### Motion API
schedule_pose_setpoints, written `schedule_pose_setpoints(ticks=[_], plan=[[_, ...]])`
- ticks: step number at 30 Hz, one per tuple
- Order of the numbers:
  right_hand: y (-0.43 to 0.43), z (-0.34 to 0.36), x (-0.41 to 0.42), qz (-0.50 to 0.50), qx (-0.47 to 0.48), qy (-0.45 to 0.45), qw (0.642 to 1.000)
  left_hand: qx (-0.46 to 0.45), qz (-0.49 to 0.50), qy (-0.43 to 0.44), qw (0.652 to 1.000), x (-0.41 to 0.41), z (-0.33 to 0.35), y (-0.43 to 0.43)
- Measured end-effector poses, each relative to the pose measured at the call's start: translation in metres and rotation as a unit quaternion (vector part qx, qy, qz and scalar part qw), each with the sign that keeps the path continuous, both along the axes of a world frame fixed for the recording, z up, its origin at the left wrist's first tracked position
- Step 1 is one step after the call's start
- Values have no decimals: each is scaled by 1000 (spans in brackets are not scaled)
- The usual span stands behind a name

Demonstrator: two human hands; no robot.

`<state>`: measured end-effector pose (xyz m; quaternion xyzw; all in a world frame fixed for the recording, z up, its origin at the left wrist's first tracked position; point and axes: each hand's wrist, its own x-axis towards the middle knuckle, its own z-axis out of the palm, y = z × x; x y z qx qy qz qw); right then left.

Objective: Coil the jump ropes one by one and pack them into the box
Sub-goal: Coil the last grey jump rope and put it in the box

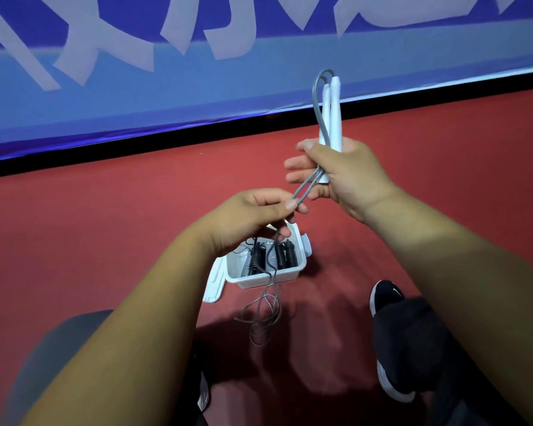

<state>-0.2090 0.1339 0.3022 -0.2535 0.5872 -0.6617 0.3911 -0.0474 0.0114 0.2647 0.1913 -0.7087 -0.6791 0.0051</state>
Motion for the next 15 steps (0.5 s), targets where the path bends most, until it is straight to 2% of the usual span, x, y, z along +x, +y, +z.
schedule_pose_setpoints(ticks=[3,6,9,11,15], plan=[[-2,-2,-1,-23,6,8,1000,-39,7,-20,999,0,2,-4],[-5,-3,2,-30,15,9,999,-171,-13,-78,982,1,-1,-11],[-7,-4,3,-14,28,5,999,-272,18,-133,953,5,-4,-18],[-8,-5,3,20,41,9,999,-318,61,-132,937,8,-4,-24],[-7,-10,7,107,77,26,991,-352,148,-103,918,12,-1,-34]])
